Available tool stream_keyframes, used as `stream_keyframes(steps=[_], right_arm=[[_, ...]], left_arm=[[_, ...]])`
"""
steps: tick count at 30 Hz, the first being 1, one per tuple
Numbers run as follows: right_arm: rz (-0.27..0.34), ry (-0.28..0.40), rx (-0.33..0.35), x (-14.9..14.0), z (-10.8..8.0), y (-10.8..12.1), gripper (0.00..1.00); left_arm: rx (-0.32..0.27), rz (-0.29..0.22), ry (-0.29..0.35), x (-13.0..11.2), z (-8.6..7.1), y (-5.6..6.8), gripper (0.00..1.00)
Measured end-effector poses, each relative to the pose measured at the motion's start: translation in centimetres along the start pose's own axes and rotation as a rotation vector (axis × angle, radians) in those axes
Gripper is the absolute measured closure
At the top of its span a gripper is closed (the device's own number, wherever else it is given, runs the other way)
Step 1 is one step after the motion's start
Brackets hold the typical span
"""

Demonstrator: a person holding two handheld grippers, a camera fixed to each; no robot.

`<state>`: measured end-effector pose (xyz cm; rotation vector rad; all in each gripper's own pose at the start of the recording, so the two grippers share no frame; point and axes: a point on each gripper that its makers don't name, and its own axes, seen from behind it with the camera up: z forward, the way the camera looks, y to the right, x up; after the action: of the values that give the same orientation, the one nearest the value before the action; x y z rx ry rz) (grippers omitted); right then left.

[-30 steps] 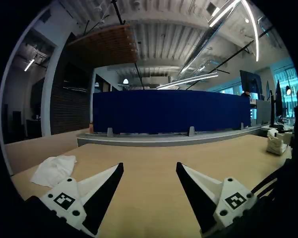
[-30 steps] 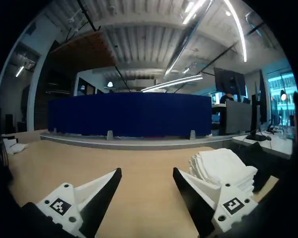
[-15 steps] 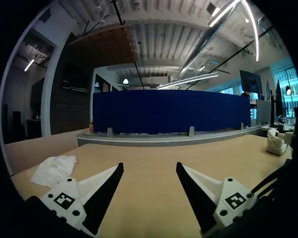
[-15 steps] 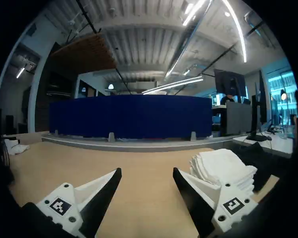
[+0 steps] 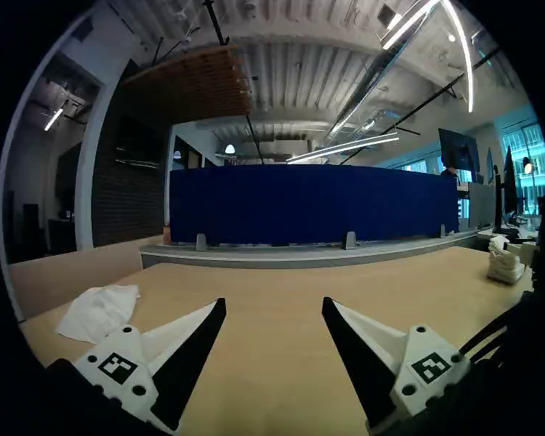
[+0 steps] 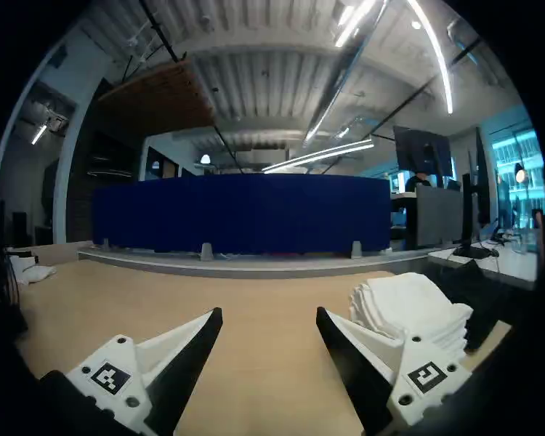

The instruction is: Fold towel

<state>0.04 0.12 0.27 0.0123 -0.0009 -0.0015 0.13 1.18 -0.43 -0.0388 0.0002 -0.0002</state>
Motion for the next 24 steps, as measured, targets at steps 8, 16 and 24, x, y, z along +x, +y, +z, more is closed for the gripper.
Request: stream_keyframes(steps=[8, 16, 24], right_arm=[[0.001, 0.0, 0.0, -0.04, -0.07, 0.03, 0.0], [0.001, 0.0, 0.0, -0.03, -0.11, 0.0, 0.0], [0.001, 0.0, 0.0, -0.03, -0.26, -0.01, 0.0]], left_arm=[[0.0, 0.0, 0.0, -0.02, 0.02, -0.04, 0.01], [0.0, 0.0, 0.0, -0.03, 0.02, 0.0, 0.01], [0.0, 0.0, 0.0, -0.02, -0.02, 0.02, 0.02]])
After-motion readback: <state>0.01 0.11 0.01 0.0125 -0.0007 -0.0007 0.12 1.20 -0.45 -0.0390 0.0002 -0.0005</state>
